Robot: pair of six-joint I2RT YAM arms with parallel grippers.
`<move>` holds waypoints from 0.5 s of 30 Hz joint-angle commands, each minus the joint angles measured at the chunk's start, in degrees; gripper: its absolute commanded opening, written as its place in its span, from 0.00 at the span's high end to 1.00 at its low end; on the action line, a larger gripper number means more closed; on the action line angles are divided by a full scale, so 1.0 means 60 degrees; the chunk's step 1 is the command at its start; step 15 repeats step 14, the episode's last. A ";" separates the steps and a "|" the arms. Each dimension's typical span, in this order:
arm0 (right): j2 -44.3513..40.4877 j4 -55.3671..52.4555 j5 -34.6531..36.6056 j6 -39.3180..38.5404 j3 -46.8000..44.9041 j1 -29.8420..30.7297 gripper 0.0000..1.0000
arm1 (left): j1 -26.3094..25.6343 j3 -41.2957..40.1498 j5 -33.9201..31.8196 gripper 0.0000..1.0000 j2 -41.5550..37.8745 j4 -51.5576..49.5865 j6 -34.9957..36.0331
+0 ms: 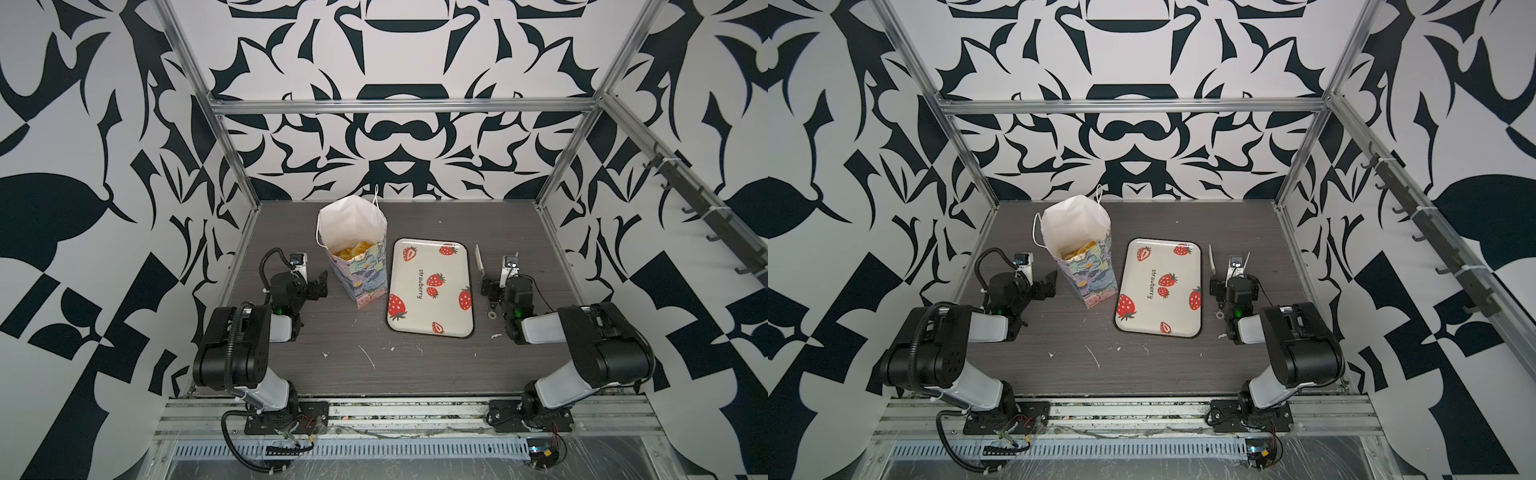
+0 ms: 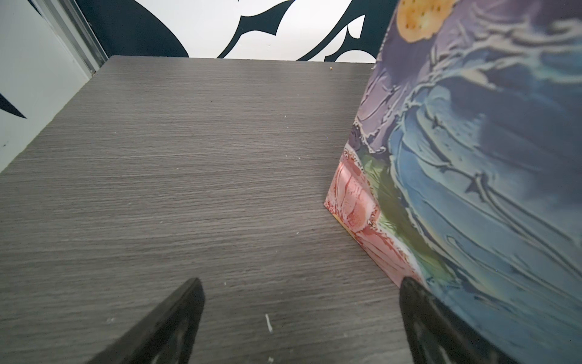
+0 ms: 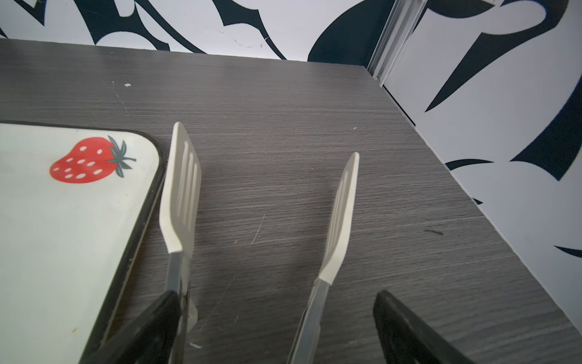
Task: Pack bread into a paper bag
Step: Reset both arms
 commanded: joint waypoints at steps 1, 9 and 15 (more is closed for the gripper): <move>-0.0069 0.0096 -0.0091 -0.0118 0.0209 0.0013 0.01 | 0.0017 0.0174 0.0076 0.01 -0.0062 0.0006 -0.0035; -0.0016 0.0059 -0.0195 -0.0016 0.0257 -0.0007 0.01 | 0.0017 0.0174 0.0076 0.01 -0.0065 -0.0007 -0.0032; -0.0055 0.0106 -0.0208 -0.0035 0.0209 -0.0030 0.01 | 0.0017 0.0178 0.0078 0.01 -0.0058 0.0000 -0.0033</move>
